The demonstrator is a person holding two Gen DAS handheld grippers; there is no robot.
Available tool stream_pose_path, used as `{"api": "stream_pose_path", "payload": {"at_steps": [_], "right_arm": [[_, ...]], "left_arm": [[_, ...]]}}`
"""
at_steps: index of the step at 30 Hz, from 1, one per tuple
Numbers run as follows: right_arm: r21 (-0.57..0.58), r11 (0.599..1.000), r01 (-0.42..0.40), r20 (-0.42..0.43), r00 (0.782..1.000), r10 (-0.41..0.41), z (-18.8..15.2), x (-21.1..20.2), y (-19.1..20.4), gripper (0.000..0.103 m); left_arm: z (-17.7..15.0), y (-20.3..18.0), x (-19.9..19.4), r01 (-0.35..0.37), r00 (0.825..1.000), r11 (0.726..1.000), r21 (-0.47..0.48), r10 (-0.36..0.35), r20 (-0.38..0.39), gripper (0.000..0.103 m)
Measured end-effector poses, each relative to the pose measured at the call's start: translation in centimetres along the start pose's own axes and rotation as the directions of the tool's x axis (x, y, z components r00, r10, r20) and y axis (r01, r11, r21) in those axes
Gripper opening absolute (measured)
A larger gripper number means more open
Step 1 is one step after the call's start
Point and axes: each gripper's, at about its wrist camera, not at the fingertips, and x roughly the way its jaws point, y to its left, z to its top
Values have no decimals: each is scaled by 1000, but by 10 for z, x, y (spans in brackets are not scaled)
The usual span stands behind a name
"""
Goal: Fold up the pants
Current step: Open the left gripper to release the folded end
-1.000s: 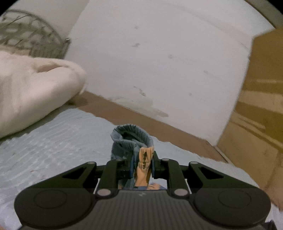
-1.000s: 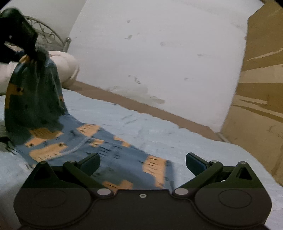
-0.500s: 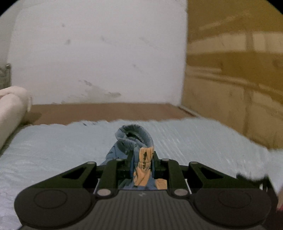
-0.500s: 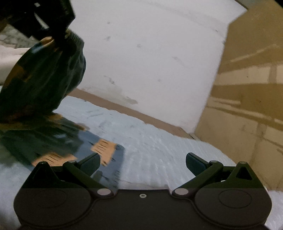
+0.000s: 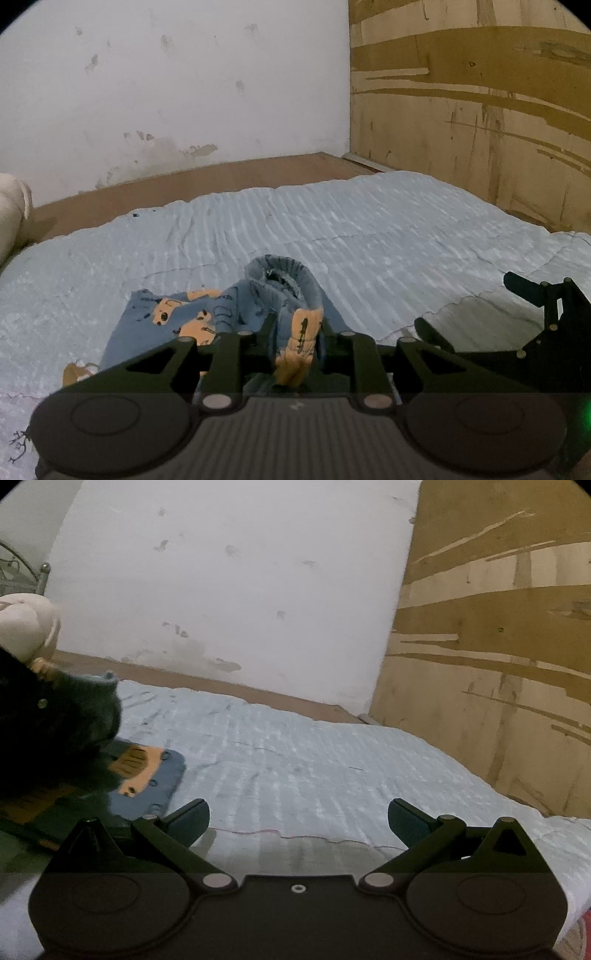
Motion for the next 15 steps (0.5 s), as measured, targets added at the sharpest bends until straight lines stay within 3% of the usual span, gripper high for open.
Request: {"api": "stream_pose_path", "payload": {"at_steps": [5,9,15], "right_arm": [[20,1000,15,-12,1000,-15,-3,1,-6,102],[23,999,37,-17,999,-37,-7,4,-11,102],[62,997,56,-18,998,-55,-8,6,-20,102]], "left_arm": [[3,7,4,23,1000,1000,-11,-23,-3,31],[-1,6,-2,23,999,999,33,-24,33,60],[-18,3,-13,0,999,992,125,-6,47,75]]}}
